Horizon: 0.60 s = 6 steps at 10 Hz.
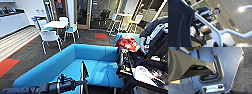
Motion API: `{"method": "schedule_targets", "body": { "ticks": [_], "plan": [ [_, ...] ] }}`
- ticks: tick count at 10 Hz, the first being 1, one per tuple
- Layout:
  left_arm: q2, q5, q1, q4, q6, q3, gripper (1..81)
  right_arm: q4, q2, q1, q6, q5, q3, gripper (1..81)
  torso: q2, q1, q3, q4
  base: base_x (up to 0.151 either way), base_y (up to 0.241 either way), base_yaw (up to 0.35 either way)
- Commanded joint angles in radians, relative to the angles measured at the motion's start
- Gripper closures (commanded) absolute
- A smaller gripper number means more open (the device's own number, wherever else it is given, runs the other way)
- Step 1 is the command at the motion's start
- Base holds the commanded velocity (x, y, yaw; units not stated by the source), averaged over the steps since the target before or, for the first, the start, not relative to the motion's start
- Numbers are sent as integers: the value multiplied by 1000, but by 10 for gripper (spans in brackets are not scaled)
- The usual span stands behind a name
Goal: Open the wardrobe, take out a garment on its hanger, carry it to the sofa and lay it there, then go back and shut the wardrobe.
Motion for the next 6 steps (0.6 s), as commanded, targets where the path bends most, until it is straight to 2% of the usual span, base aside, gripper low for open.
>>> {"method": "schedule_targets", "body": {
  "ticks": [1,4,6],
  "plan": [
    [-37,-108,-229,15,-94,-25,811,-16,5,9,-6,-59,10,10,0,0,0,0,0,0,0],
    [-13,-122,-347,16,-218,-111,811,-16,8,10,-7,-62,5,10,0,0,-11,0,0,0,0],
    [50,-114,-419,15,-260,-187,811,-13,16,10,-7,-64,-6,10,0,0,-11,0,0,0,0]
  ]
}}
